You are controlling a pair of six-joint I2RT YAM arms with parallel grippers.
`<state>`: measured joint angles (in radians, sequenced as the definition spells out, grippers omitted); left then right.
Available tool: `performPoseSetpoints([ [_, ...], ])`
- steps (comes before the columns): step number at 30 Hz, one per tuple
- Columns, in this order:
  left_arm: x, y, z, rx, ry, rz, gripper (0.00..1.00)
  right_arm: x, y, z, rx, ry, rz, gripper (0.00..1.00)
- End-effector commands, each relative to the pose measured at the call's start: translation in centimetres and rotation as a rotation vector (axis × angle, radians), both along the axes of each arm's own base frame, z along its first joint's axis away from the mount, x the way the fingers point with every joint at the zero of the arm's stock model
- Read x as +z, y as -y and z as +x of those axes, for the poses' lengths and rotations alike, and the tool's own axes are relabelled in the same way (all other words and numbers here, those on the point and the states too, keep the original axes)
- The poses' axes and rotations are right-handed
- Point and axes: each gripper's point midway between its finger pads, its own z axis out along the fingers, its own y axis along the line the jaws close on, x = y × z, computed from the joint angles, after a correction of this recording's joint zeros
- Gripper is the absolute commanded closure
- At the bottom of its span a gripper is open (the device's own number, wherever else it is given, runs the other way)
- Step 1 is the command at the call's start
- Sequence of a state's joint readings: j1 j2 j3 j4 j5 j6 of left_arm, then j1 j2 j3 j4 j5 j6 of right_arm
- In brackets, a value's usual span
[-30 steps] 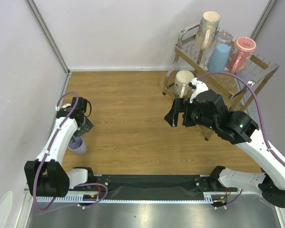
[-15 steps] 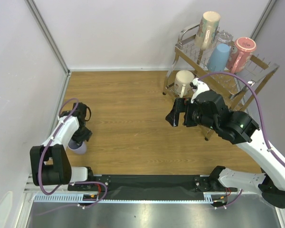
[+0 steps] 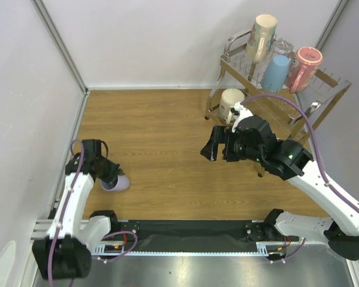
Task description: Load the cups into the dish rack
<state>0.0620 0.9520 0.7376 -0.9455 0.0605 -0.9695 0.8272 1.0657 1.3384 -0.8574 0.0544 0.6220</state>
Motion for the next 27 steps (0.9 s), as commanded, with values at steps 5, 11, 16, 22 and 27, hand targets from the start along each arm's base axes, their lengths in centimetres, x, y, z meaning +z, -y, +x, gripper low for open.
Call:
performPoseSetpoints([
  [5, 12.5, 7.8, 2.6, -0.116, 0.513, -0.492, 1.00, 1.3, -3.0, -0.5, 0.056, -0.026, 0.182, 0.00],
  [11, 22.4, 11.8, 1.1, -0.253, 0.898, -0.759, 0.99, 4.3, -4.3, -1.4, 0.103, 0.025, 0.405, 0.00],
  [16, 28.4, 13.2, -0.4, -0.274, 1.123, -0.903, 1.00, 7.2, -5.6, -1.9, 0.149, 0.058, 0.580, 0.00],
  [22, 33.8, 15.0, -2.1, -0.333, 1.272, -1.067, 1.00, 10.8, -6.7, -2.7, 0.187, 0.110, 0.714, 0.00],
  [27, 36.7, 16.5, -3.6, -0.341, 1.364, -1.208, 1.00, 13.7, -6.6, -3.3, 0.208, 0.175, 0.779, 0.00],
])
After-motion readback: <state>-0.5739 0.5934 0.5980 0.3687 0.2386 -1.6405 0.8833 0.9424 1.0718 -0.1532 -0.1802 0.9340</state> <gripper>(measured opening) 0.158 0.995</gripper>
